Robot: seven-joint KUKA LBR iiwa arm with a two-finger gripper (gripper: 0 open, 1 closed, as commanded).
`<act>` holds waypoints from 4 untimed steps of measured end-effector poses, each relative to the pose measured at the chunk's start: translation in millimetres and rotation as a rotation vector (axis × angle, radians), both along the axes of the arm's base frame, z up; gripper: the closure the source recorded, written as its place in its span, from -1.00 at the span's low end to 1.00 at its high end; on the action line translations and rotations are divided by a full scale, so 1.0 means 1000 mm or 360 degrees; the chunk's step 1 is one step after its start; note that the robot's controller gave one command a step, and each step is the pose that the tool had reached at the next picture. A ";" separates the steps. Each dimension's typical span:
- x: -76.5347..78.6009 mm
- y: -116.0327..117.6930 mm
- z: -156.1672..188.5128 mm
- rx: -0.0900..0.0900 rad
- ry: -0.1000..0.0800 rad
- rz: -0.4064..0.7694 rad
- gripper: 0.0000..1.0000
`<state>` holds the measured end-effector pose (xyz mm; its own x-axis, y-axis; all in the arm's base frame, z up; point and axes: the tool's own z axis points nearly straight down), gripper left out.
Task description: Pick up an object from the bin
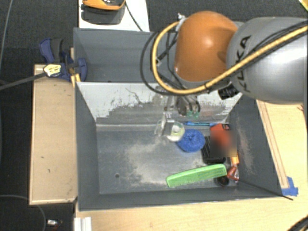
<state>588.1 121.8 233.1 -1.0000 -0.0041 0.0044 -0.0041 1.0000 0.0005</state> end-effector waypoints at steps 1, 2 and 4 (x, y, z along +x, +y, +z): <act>0.002 -0.001 0.005 0.0002 -0.0013 -0.0005 -1.00; 0.000 -0.085 -0.092 0.0001 -0.0019 0.0006 -1.00; -0.010 -0.171 -0.124 -0.0004 -0.0010 -0.0083 -1.00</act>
Offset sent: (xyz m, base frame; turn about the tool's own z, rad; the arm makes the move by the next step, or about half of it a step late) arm -0.0028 -0.1448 -0.1631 -0.0056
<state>577.9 -49.2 109.1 -0.9989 0.0477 -0.0022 0.0477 0.9989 -0.0016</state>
